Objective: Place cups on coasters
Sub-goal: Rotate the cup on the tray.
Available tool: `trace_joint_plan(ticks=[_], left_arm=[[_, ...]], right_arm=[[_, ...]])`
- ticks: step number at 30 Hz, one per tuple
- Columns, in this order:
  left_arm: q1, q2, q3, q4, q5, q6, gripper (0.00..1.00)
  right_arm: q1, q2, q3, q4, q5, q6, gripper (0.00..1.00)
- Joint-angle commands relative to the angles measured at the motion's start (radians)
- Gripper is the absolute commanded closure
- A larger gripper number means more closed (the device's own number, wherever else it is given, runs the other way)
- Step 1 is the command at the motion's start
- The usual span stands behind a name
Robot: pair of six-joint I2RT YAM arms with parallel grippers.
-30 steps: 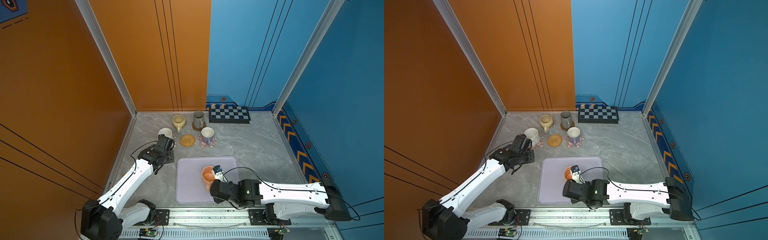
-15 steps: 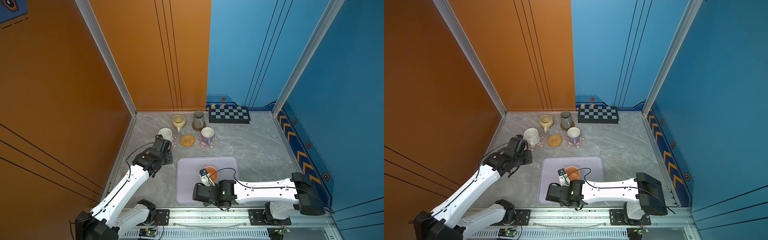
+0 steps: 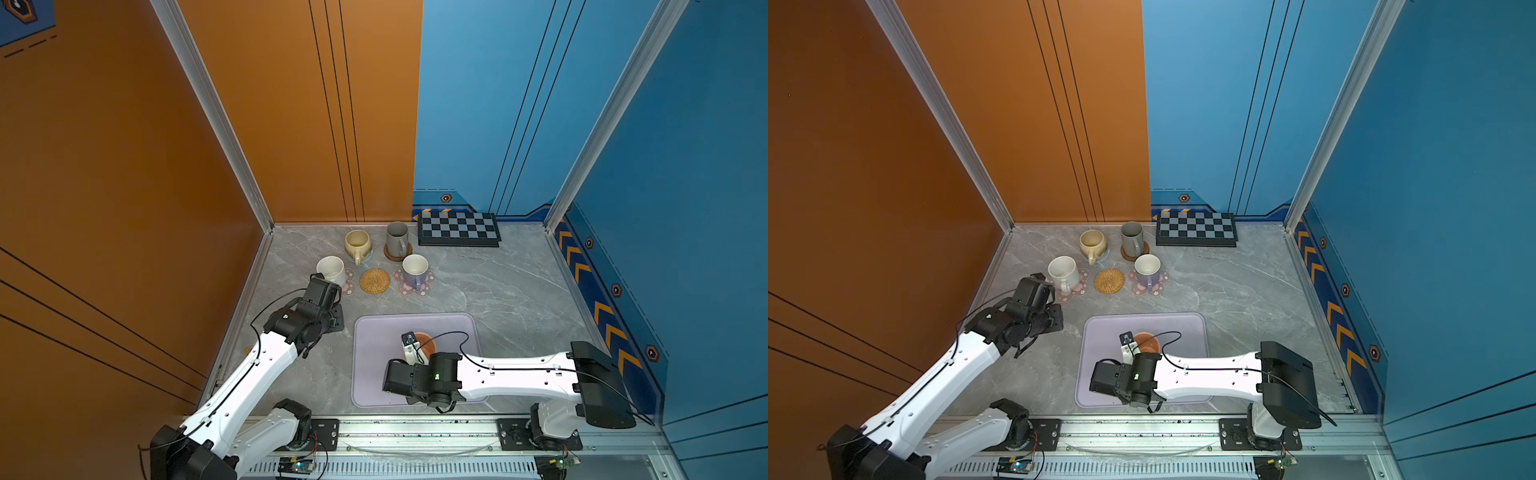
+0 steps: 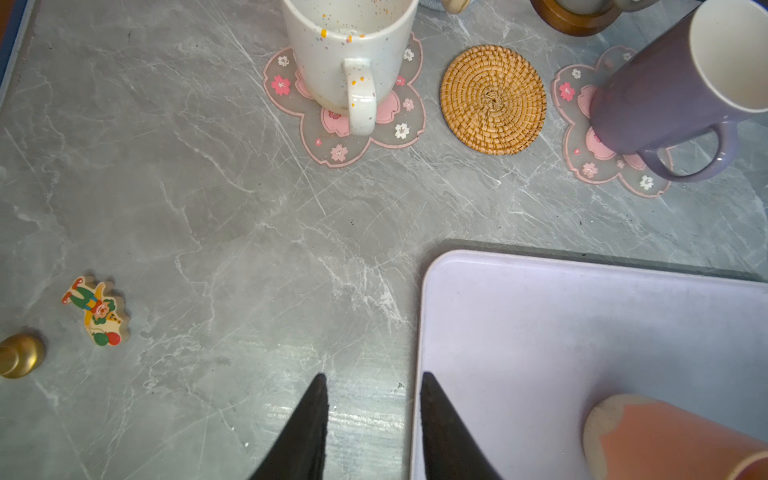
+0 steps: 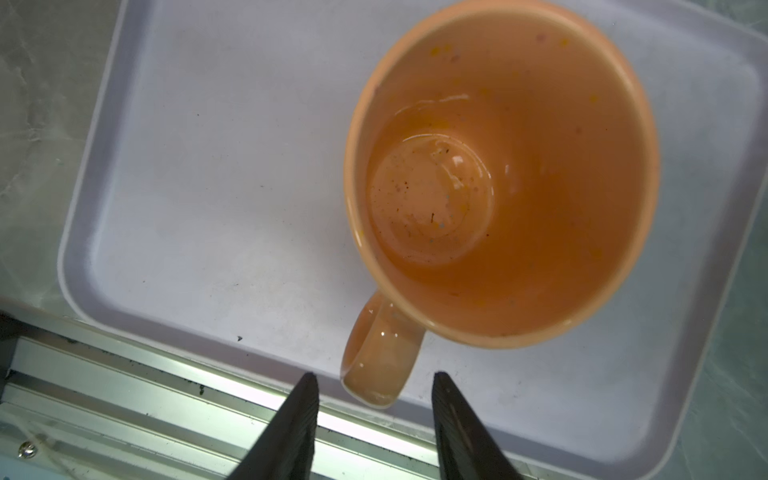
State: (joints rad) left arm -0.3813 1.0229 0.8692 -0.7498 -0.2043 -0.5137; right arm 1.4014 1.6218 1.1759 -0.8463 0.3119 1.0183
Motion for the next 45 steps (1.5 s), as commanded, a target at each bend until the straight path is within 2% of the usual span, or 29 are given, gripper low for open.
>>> trace_joint_plan(ticks=[1,30,45], left_arm=[[0.012,0.0,-0.01,-0.019,0.02,0.013,0.62],[0.025,0.016,-0.029,-0.019,0.03,0.002,0.62],[0.026,0.019,-0.027,-0.019,0.036,-0.005,0.62]], right_arm=[[-0.006,0.018,0.03,-0.043,0.027,-0.012,0.53],[-0.062,-0.145,-0.146,-0.043,0.047,0.068,0.53],[-0.076,-0.142,-0.141,-0.04,0.044,-0.055,0.53]])
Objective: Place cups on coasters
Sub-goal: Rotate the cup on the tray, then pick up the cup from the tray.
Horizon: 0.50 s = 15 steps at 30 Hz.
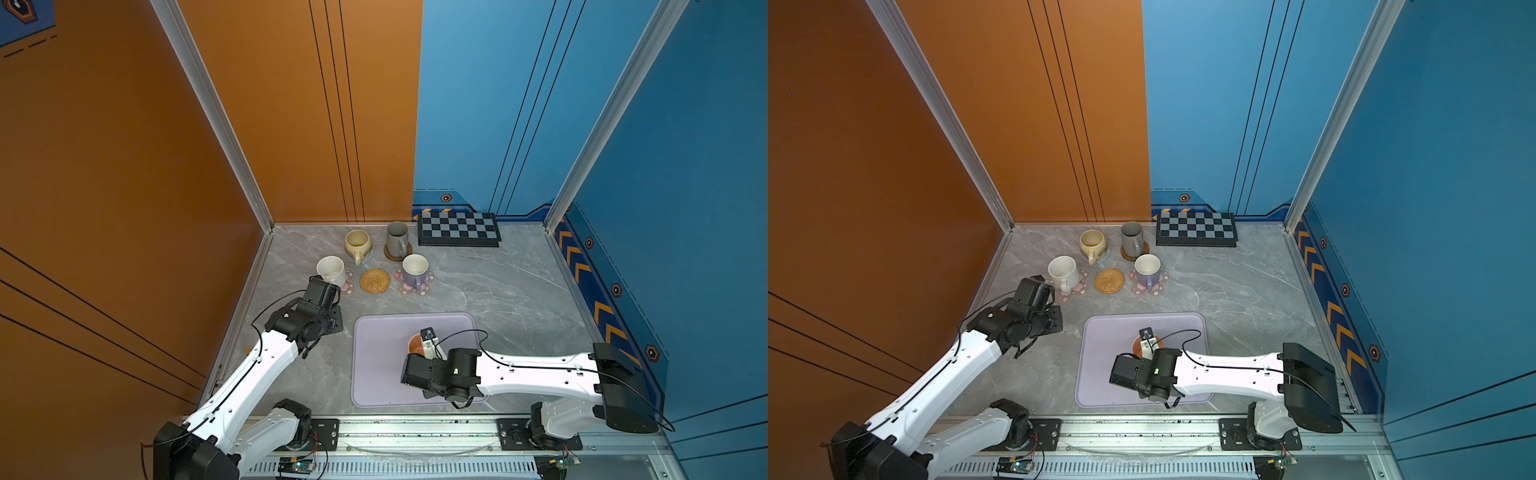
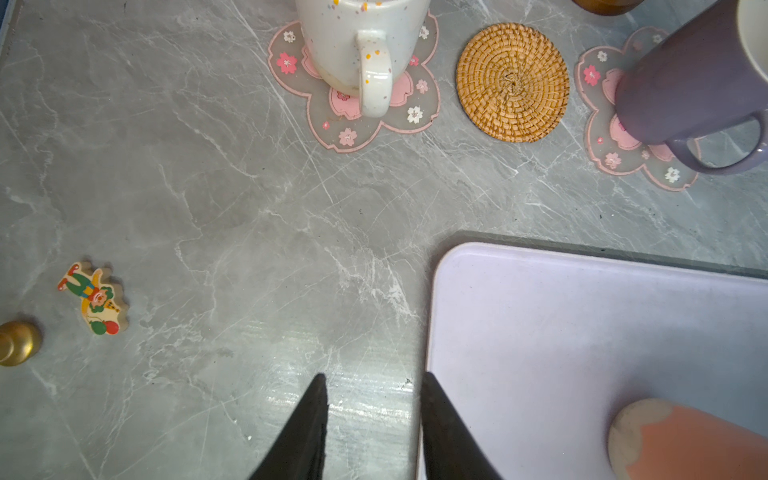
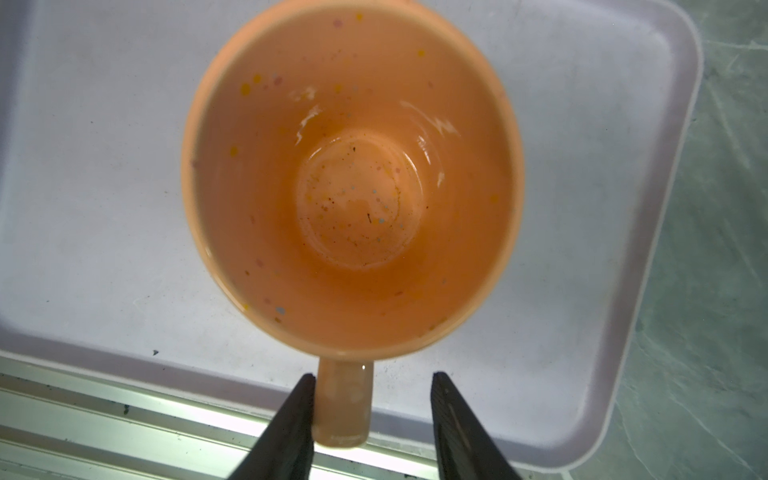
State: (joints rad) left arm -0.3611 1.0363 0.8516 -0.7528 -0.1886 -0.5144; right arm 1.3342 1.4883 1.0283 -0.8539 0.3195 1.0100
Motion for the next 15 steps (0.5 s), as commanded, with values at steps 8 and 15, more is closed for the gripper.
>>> trace_joint_plan(ticks=[8,15], left_arm=[[0.006,0.004,-0.007,-0.015,0.023,-0.008,0.62],[0.005,0.01,-0.001,-0.016,0.024,-0.01,0.62]], right_arm=[[-0.026,0.016,-0.001,0.038,-0.017,-0.117,0.56],[-0.041,0.03,-0.017,0.086,-0.063,-0.145,0.58]])
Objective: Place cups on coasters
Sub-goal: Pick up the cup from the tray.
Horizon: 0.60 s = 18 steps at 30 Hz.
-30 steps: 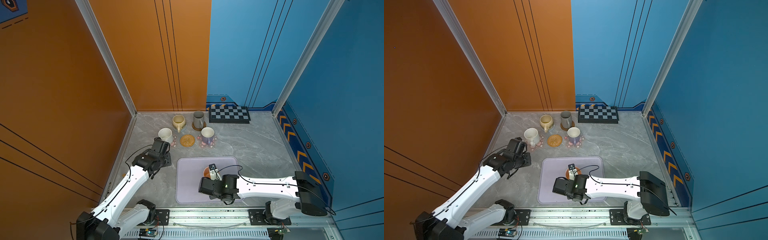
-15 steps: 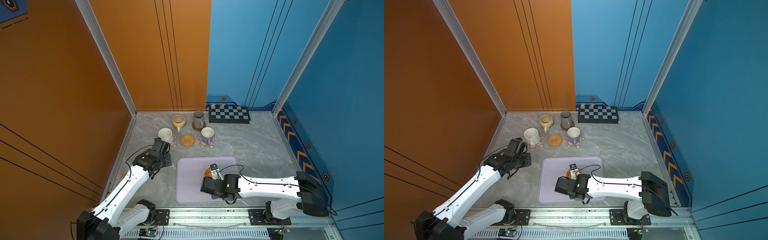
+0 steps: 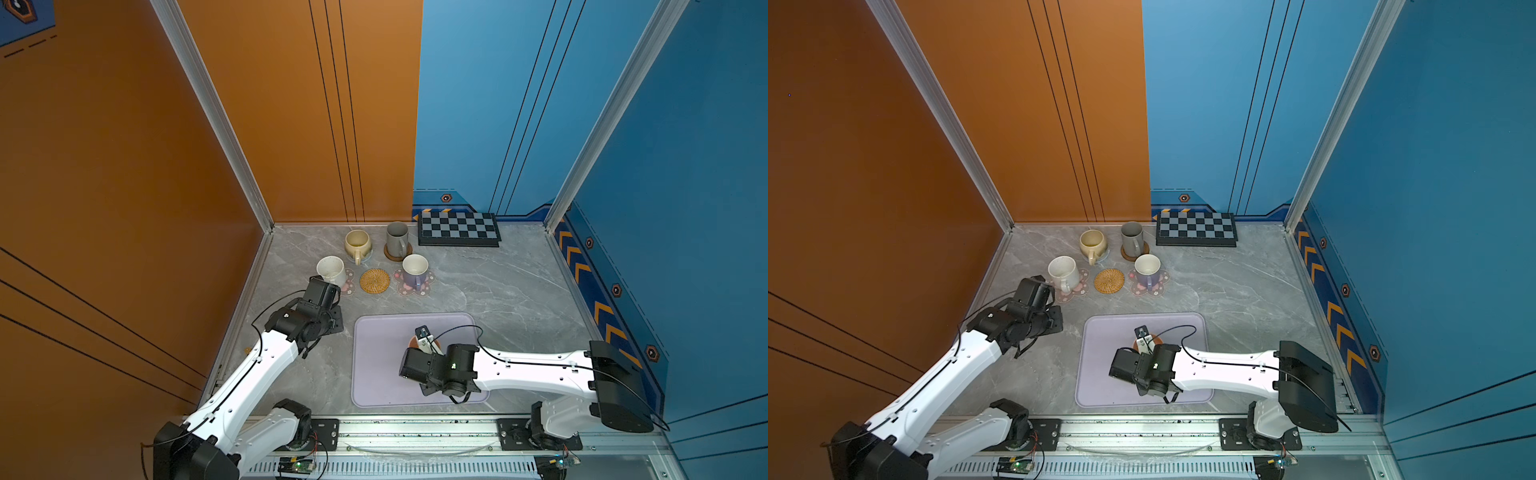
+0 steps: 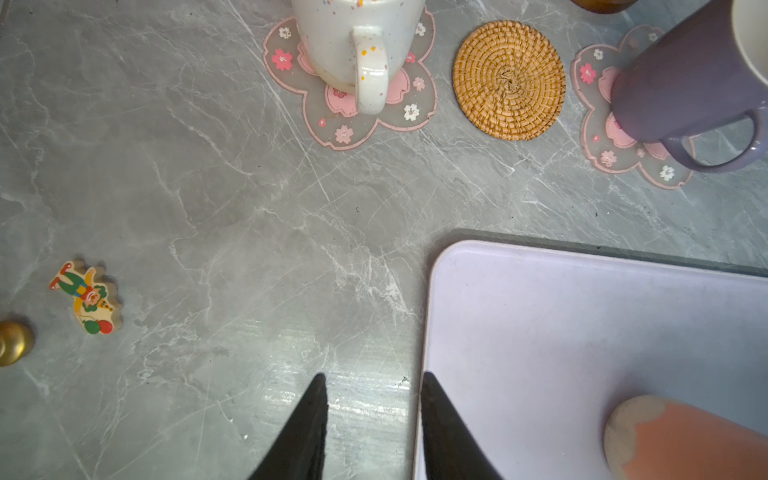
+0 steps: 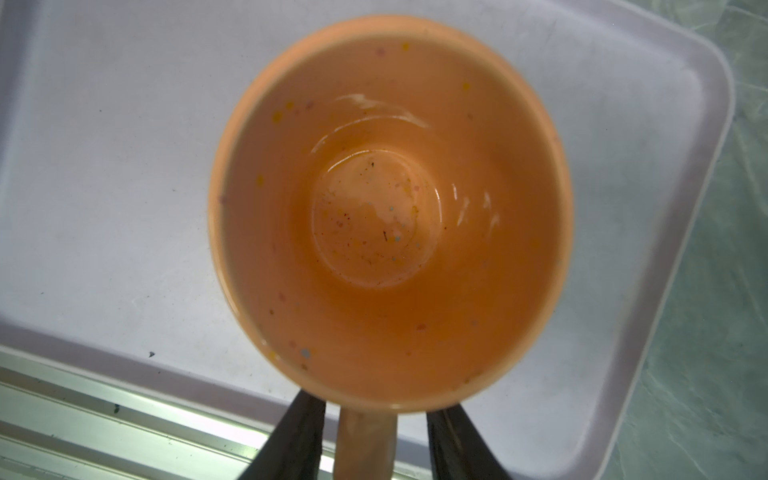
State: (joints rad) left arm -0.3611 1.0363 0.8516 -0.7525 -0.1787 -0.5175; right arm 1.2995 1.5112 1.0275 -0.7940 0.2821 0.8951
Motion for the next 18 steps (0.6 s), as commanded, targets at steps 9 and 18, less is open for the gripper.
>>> trace_joint_plan(ticks=[9,18], left_arm=[[0.004,0.033,0.012,-0.017,0.015,-0.015,0.62],[-0.001,0.045,0.024,-0.016,0.013,-0.019,0.62]], right_arm=[[-0.023,-0.038,-0.083,0.08,-0.061,-0.01,0.61],[-0.03,-0.008,-0.084,0.087,-0.077,-0.017,0.61]])
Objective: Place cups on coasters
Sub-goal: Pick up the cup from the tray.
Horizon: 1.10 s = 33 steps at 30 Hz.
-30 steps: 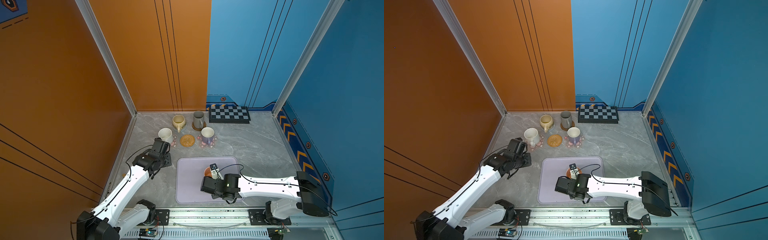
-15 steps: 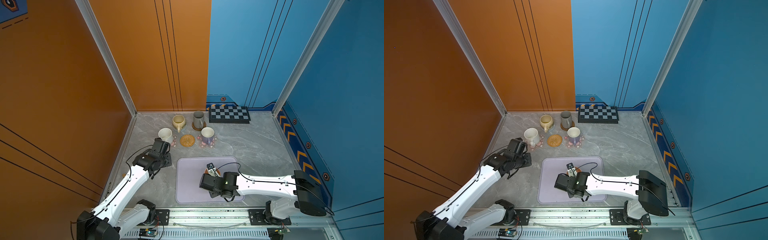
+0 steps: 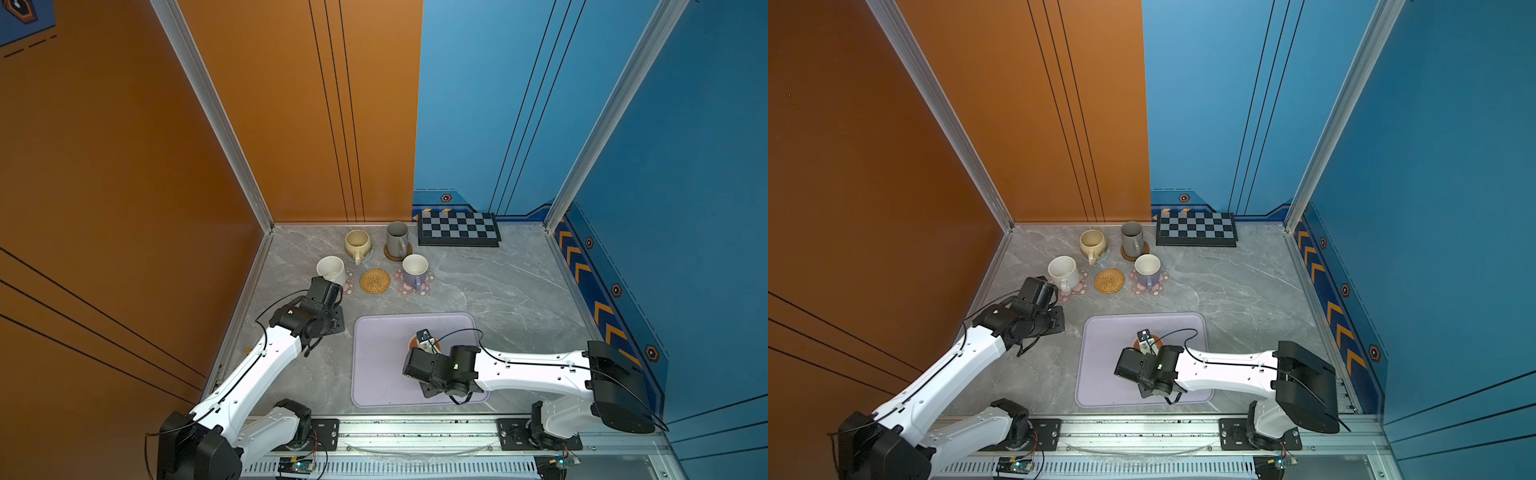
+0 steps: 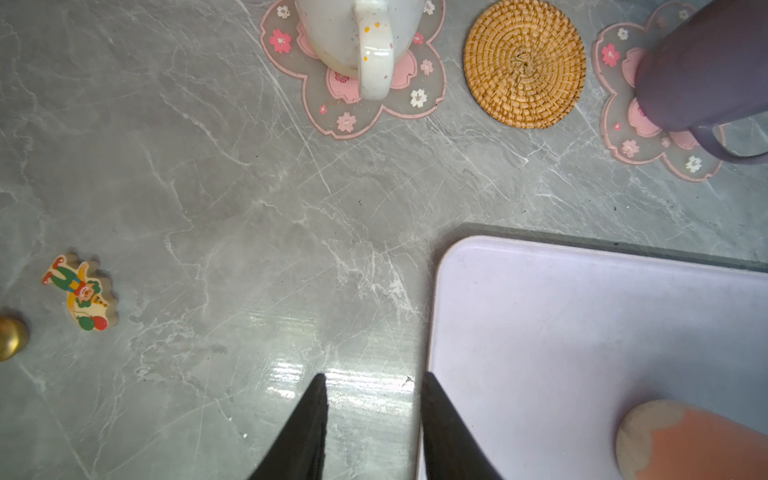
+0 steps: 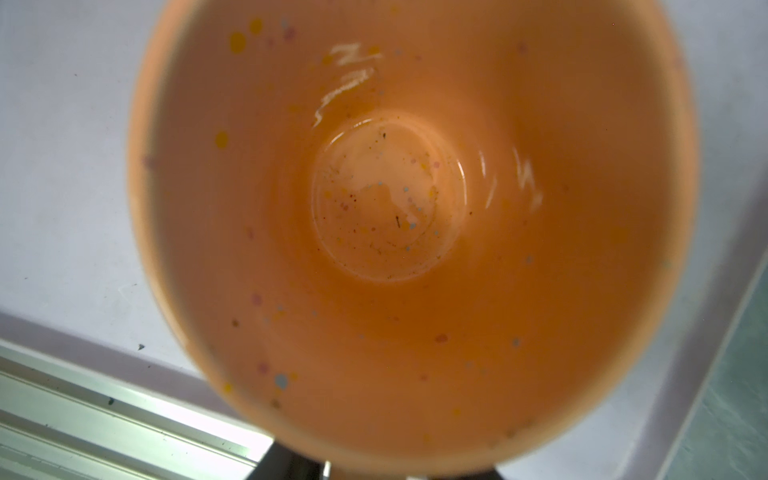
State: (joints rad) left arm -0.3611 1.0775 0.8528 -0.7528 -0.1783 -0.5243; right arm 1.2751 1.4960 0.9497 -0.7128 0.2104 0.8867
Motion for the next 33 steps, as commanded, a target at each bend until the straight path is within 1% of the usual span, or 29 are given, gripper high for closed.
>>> trace_joint_plan(ticks=[1,5,20,25,28,33], left_arm=[[0.0,0.004,0.022,-0.017,0.013,-0.011,0.62],[0.0,0.006,0.024,-0.017,0.013,-0.011,0.61],[-0.005,0.021,0.031,-0.017,0.012,-0.016,0.61],[-0.005,0.016,0.031,-0.017,0.011,-0.019,0.61],[-0.006,0.016,0.031,-0.017,0.014,-0.02,0.61],[-0.006,0.011,0.03,-0.02,0.012,-0.02,0.61]], right_arm=[[-0.005,0.009,-0.006,0.009,-0.007,-0.011,0.62],[-0.016,0.015,-0.009,0.02,-0.018,-0.015,0.63],[-0.026,0.021,-0.022,0.033,-0.029,-0.016,0.82],[-0.024,0.017,-0.026,0.035,-0.028,-0.016,0.92],[-0.022,0.015,-0.025,0.035,-0.025,-0.017,1.0],[-0.018,0.012,-0.023,0.036,-0.02,-0.019,1.0]])
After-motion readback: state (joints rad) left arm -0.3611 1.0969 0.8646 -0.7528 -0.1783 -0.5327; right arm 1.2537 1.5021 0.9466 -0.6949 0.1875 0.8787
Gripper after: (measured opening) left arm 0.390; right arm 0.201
